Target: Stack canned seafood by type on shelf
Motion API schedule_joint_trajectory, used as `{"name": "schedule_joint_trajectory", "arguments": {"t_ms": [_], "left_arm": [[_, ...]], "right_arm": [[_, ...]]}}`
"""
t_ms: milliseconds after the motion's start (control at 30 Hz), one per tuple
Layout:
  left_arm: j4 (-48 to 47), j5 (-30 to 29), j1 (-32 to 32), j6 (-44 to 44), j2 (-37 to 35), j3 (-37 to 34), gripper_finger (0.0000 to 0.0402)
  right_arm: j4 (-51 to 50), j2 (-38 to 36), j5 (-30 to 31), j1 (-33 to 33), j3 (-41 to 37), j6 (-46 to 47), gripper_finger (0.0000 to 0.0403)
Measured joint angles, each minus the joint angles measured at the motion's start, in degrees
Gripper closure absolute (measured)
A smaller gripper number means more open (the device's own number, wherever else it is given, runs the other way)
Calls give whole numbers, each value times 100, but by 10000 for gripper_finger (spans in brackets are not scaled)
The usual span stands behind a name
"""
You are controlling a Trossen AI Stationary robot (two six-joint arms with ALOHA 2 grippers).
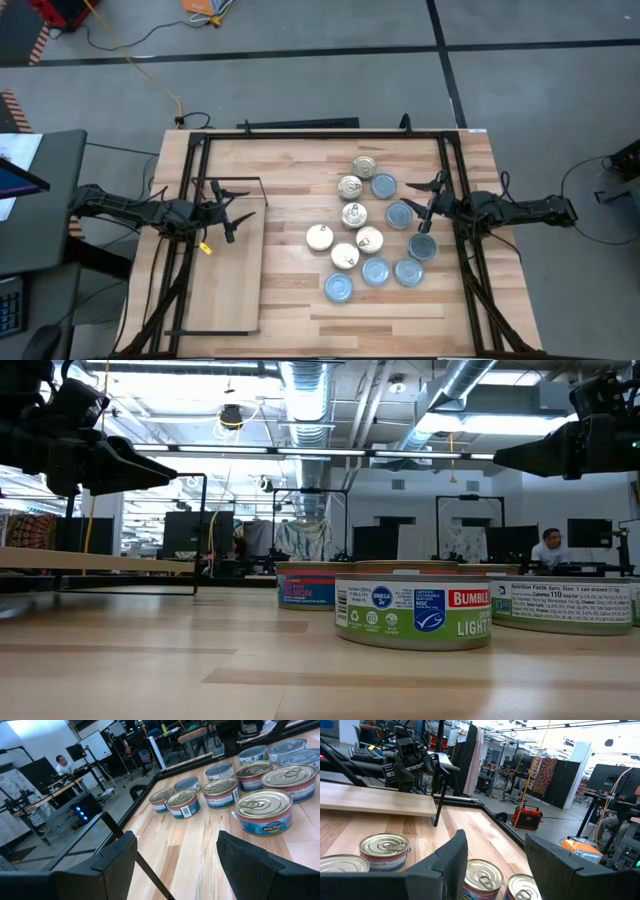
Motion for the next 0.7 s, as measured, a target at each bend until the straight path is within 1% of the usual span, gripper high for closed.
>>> {"name": "schedule_joint_trajectory", "arguments": {"t_ms": [200, 267, 433, 567, 700], "left_arm": [[26, 0, 0, 104, 0, 0, 137], [99, 103, 2, -25, 0, 0, 137], [663, 1096, 1, -1519, 3, 0, 137], [1057, 1386, 2, -2260, 0, 0, 137], [1182, 1392, 2, -2837, 0, 0, 137]], "right_arm": [[0, 0, 1, 1, 0, -2, 179], [1, 0, 0, 1, 0, -1, 179], [2, 0, -1, 2, 0, -1, 179], [1, 0, -1, 2, 0, -1, 179], [57, 0, 1, 6, 0, 106, 179]]}}
